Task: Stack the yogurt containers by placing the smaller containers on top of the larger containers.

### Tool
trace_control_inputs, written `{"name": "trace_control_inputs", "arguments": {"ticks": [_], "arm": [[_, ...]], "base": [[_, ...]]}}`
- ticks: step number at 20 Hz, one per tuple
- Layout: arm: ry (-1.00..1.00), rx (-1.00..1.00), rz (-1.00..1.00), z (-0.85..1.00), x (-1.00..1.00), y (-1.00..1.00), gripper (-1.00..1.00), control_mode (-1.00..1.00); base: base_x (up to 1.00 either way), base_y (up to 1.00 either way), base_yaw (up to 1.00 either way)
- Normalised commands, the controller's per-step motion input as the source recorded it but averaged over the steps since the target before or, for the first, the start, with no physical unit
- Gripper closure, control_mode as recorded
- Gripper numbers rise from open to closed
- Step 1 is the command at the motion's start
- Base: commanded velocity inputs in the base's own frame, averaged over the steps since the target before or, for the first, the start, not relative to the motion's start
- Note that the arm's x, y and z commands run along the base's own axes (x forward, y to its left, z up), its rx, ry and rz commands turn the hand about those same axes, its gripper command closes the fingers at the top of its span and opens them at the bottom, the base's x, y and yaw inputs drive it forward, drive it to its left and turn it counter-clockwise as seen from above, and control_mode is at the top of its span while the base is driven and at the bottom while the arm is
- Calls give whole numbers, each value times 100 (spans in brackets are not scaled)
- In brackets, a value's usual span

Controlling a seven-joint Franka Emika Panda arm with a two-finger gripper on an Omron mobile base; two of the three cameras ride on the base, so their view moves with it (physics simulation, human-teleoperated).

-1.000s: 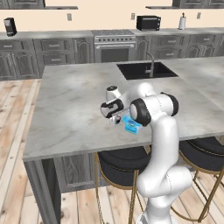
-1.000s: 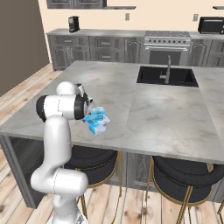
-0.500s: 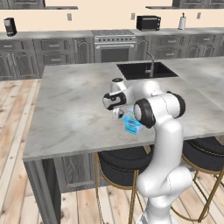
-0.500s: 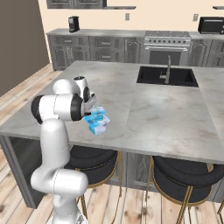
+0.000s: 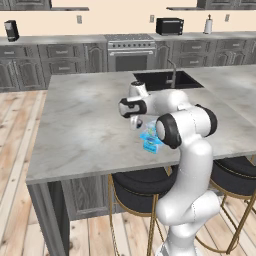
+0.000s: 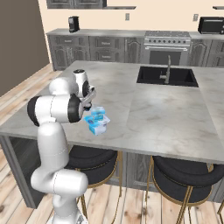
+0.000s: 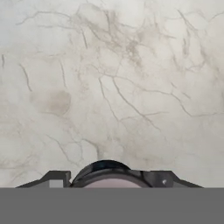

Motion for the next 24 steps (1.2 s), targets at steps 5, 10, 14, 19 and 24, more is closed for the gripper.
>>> {"name": "trace_control_inputs", "arguments": {"ticks": [5, 10, 14, 19, 24], "arm": [[-7, 0, 0, 40, 0, 13, 100, -100], [-12, 1, 0, 60, 0, 1, 100, -100], [-9, 1, -2, 61, -7, 0, 100, -100], [-6, 0, -3, 53, -13, 0, 100, -100], [-5, 0, -8, 30, -32, -7, 100, -100]], "base": [[0, 0, 0], [0, 0, 0], [0, 0, 0], [0, 0, 0], [0, 0, 0]]}}
